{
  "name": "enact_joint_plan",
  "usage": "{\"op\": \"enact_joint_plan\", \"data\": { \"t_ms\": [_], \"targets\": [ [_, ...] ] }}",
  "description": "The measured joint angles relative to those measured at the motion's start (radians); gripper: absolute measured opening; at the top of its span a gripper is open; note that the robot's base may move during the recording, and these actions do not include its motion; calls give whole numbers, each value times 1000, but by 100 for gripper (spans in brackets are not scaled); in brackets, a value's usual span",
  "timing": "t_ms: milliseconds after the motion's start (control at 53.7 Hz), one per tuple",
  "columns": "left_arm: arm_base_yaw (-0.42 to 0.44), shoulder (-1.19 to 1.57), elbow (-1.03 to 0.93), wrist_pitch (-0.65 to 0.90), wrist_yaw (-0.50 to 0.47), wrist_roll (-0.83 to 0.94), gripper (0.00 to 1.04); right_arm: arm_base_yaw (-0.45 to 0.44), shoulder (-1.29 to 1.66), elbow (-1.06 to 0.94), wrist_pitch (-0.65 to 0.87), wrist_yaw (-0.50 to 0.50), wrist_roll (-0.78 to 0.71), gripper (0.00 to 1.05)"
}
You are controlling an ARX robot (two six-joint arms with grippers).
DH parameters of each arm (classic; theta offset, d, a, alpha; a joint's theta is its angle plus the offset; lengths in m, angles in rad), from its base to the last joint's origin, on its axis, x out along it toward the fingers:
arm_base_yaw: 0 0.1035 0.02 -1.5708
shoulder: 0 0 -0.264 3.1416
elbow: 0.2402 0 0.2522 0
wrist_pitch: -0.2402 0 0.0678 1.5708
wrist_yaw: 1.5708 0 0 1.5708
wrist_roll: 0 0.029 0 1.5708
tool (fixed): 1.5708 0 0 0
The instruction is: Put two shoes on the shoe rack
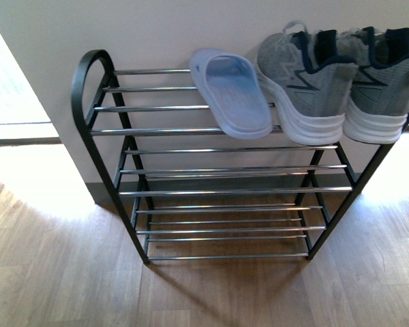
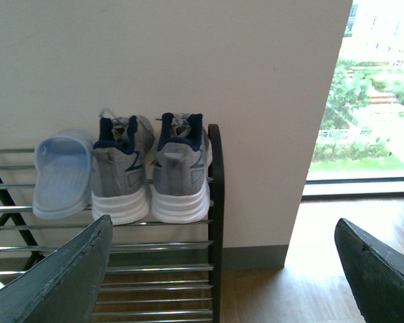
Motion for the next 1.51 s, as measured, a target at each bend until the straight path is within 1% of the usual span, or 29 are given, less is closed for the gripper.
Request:
{"op": "enact_joint_plan", "data": {
  "t_ms": [37, 93, 149, 186, 242, 298, 335, 354, 373, 466, 484, 503, 559, 596, 671, 783, 838, 857, 950, 1099, 1397, 1509],
  "targets": [
    [-66, 0, 6, 43, -17, -42, 2, 0, -1, 0, 0, -1, 0, 96],
    [-132, 16, 35, 31, -55, -83, 2, 0, -1, 0, 0, -4, 0, 96],
    [-220, 59, 81, 4, -100, -114, 2, 0, -1, 0, 0, -4, 0, 96],
    [-271, 103, 116, -44, -72, -149, 2, 0, -1, 0, 0, -5, 0, 96],
    [-322, 146, 134, -85, -68, -161, 2, 0, -1, 0, 0, -3, 0, 96],
    [-339, 174, 140, -103, -63, -158, 2, 0, -1, 0, 0, -4, 0, 96],
    [-313, 198, 140, -69, -15, -140, 2, 0, -1, 0, 0, -4, 0, 96],
    [-273, 230, 140, -16, 39, -120, 2, 0, -1, 0, 0, -4, 0, 96],
    [-241, 260, 141, 27, 72, -101, 2, 0, -1, 0, 0, -5, 0, 96],
    [-116, 395, 156, 171, 179, -46, 2, 0, -1, 0, 0, -6, 0, 96],
    [-66, 457, 170, 221, 222, -21, 2, 0, -1, 0, 0, -6, 0, 96],
    [-35, 502, 182, 250, 246, -6, 2, 0, -1, 0, 0, -6, 0, 96],
    [30, 615, 222, 317, 273, 46, 2, 0, -1, 0, 0, -6, 0, 96],
    [53, 660, 233, 340, 283, 57, 2, 0, -1, 0, 0, -6, 0, 96],
    [83, 710, 237, 380, 300, 95, 2, 0, -1, 0, 0, -4, 0, 96],
    [115, 755, 250, 437, 353, 152, 2, 0, -1, 0, 0, -5, 0, 96],
    [145, 815, 270, 475, 365, 185, 2, 0, -1, 0, 0, -5, 0, 96],
    [158, 850, 281, 490, 382, 200, 2, 0, -1, 0, 0, -5, 0, 96],
    [187, 950, 327, 519, 430, 239, 2, 0, -1, 0, 0, -5, 0, 96],
    [220, 1075, 419, 546, 479, 289, 2, 0, -1, 0, 0, -5, 0, 96],
    [234, 1344, 623, 592, 537, 411, 2, 0, -1, 0, 0, -5, 0, 96],
    [225, 1442, 689, 592, 540, 446, 2, 0, -1, 0, 0, -5, 0, 96]
  ]
}}
